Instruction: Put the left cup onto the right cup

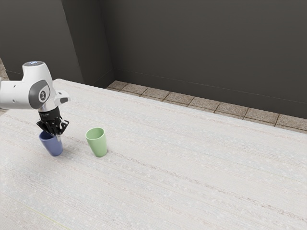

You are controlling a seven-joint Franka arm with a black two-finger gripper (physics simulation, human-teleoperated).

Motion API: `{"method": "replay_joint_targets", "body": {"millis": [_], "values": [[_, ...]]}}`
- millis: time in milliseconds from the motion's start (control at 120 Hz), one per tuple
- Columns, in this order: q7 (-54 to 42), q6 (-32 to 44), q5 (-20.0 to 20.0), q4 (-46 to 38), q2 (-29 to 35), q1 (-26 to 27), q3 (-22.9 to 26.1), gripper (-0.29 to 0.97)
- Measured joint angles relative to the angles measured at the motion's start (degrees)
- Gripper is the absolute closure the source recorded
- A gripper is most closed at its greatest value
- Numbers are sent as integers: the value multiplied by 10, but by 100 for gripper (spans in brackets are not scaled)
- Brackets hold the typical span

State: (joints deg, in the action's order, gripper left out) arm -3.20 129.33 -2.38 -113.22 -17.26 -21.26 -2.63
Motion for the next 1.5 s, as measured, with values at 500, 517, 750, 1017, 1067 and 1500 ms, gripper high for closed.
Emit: {"method": "replay_joint_targets", "body": {"millis": [500,517,750,1017,1067,1500], "values": [[14,-61,-5,0,71,9,6,78],[15,-65,-5,0,75,11,6,78],[32,-125,-23,0,126,40,10,78],[64,-181,-27,1,167,54,43,79],[72,-191,-26,6,169,59,49,79],[143,-252,-22,57,162,93,98,78]]}}
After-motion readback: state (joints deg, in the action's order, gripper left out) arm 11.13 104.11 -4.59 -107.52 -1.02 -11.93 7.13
